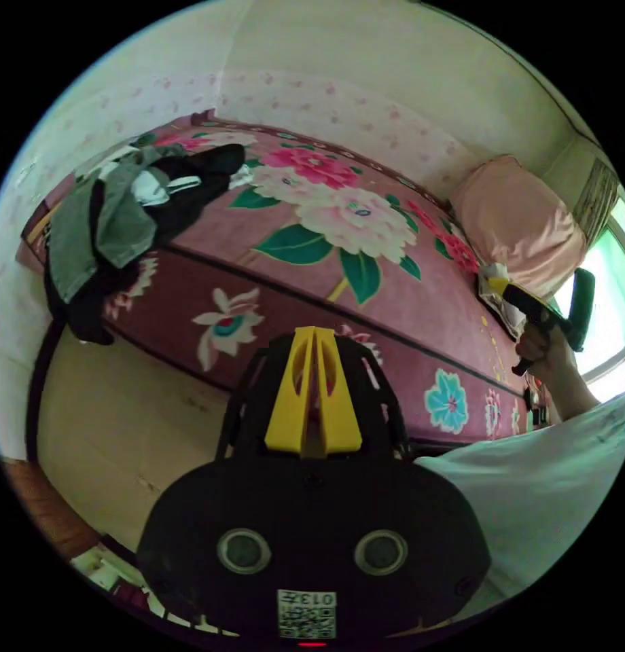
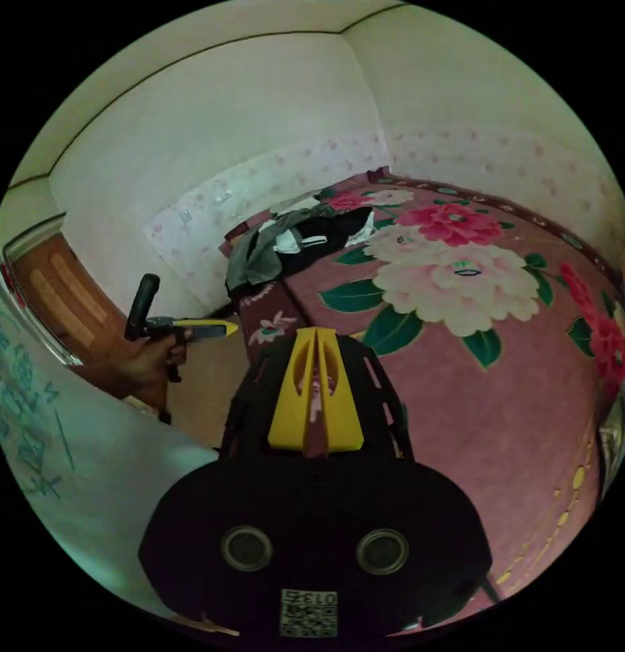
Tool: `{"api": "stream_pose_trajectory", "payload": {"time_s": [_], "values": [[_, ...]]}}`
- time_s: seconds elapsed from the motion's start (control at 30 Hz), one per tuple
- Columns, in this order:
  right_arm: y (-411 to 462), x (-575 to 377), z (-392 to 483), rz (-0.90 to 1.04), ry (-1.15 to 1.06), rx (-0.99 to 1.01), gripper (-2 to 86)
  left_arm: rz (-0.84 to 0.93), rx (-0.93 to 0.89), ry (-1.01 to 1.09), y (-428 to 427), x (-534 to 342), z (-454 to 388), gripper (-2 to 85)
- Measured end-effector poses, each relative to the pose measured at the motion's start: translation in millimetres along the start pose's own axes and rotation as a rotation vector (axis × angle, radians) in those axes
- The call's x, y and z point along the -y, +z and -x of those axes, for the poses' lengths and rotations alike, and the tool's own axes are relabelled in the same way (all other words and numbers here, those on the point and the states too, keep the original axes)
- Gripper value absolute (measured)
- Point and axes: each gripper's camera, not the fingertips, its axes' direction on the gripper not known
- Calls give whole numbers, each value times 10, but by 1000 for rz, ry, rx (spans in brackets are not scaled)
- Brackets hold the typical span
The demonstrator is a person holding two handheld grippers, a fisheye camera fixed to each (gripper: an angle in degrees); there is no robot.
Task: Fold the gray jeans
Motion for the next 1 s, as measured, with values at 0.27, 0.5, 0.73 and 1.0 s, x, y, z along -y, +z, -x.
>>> {"api": "stream_pose_trajectory", "payload": {"time_s": [0.27,0.5,0.73,1.0], "values": [[1973,1326,1002,54,44,159,9,-73,167,-99,-762,-425,2368,13],[3416,2764,1481,63,-23,189,98,-131,244,-214,-835,-57,4223,120],[5140,4130,1657,105,4,324,167,-54,332,-241,-363,699,5529,194],[6500,5083,1835,303,46,375,60,126,343,-303,635,1251,6644,140]]}}
